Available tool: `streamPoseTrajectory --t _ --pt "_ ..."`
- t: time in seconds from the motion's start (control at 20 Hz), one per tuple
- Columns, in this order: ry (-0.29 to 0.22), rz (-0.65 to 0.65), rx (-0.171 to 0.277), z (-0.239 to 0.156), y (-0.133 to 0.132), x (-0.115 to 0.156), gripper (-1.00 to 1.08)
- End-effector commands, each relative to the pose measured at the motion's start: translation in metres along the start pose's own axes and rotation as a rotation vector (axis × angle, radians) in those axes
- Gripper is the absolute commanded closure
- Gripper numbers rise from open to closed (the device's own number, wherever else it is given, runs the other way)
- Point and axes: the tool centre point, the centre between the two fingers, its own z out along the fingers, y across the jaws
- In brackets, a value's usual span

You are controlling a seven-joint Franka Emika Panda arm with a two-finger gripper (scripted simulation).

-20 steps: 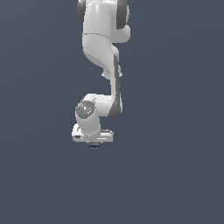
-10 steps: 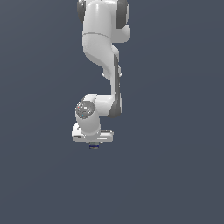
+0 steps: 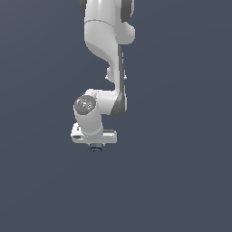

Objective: Pick up the object and move it to a goal position.

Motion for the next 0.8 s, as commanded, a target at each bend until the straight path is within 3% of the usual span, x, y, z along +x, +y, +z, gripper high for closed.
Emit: streamPoseTrajectory --t 0.0,0.75 --pt "0.002 0.000 0.000 -0.021 0.001 0.001 1.08" --pt "0.002 0.000 0.000 -0.194 0.010 0.005 1.08"
